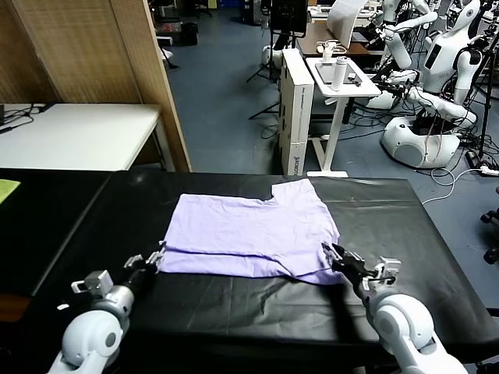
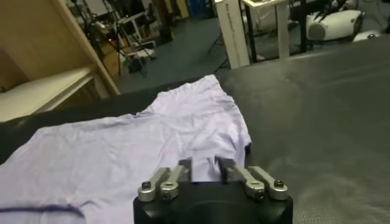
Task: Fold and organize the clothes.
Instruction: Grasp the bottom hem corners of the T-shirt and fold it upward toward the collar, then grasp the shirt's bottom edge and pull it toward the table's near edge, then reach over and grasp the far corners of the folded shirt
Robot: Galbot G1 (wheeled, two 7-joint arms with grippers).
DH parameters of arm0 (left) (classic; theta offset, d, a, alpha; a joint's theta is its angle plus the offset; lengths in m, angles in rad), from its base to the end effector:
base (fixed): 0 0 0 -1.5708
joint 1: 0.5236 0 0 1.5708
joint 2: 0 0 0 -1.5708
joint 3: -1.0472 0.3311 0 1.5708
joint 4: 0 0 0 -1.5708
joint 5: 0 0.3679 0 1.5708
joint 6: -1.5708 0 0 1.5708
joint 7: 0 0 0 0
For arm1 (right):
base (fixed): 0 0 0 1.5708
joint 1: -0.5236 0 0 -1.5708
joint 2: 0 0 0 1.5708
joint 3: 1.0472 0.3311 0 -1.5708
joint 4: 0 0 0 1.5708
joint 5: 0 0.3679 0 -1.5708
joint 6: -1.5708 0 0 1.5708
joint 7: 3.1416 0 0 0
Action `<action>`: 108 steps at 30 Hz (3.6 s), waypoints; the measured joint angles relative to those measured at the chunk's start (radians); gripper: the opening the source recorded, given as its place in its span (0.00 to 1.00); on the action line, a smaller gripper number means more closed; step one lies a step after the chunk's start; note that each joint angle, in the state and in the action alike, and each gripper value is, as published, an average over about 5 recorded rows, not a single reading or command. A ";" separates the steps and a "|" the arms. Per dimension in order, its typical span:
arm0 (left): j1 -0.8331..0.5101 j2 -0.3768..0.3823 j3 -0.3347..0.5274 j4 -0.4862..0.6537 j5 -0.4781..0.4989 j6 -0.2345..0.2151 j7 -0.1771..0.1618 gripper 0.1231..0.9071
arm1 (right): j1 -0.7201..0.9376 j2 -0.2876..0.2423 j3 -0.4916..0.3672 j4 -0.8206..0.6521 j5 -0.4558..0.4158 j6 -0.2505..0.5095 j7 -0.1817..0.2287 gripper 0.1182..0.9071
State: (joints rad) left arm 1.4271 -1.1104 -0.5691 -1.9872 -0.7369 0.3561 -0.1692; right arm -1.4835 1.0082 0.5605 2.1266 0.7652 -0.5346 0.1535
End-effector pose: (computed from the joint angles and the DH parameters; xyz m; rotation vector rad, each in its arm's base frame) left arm 0.2541 0.0947 -0.2700 -0.0398 -2.7433 0.3258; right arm 0.2367 -0.0828 -0.2314 0.2337 -2.6165 -0.1778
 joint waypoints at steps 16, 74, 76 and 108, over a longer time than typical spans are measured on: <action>0.103 -0.020 -0.005 -0.019 0.045 -0.010 0.024 0.99 | -0.089 -0.011 -0.019 0.026 -0.077 0.003 -0.025 0.55; 0.498 -0.007 -0.159 -0.315 0.088 0.073 -0.118 0.96 | -0.334 -0.016 0.160 0.357 0.038 -0.202 0.088 1.00; 0.489 -0.006 -0.168 -0.329 0.089 0.083 -0.114 0.99 | -0.287 -0.031 0.161 0.337 0.057 -0.202 0.079 1.00; -0.330 0.135 0.153 0.130 -0.145 0.198 -0.091 1.00 | 0.668 -0.014 -0.344 -0.432 0.042 -0.202 0.035 1.00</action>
State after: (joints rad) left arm 1.0971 -0.9749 -0.4157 -1.8575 -0.8824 0.5540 -0.2604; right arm -0.8151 0.9942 0.2168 1.6944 0.8067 -0.7364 0.1889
